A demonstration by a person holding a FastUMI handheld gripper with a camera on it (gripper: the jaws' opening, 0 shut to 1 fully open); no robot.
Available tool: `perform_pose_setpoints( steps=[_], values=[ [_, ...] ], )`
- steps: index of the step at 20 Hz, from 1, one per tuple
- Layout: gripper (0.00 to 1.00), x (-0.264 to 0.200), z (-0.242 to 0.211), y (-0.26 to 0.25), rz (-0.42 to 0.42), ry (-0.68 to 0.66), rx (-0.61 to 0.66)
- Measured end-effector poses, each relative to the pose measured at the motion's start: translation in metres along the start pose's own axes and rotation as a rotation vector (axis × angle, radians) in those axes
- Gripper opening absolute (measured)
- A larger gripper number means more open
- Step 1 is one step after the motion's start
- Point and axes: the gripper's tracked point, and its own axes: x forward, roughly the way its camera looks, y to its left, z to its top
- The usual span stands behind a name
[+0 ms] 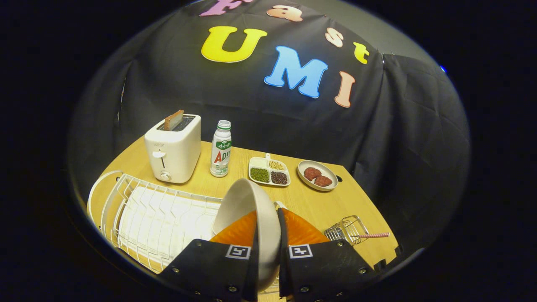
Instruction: Take the plate from the dish rack, then take the spoon from the basket and place it into the plate.
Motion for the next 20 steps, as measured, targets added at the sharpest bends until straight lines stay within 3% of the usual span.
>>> perform_pose_setpoints(
  steps=[8, 20],
  values=[
    [0.19, -0.028, 0.031, -0.01, -0.129, -0.053, -0.185],
    [0.19, -0.129, 0.013, -0.039, -0.069, -0.103, -0.067]
  ],
)
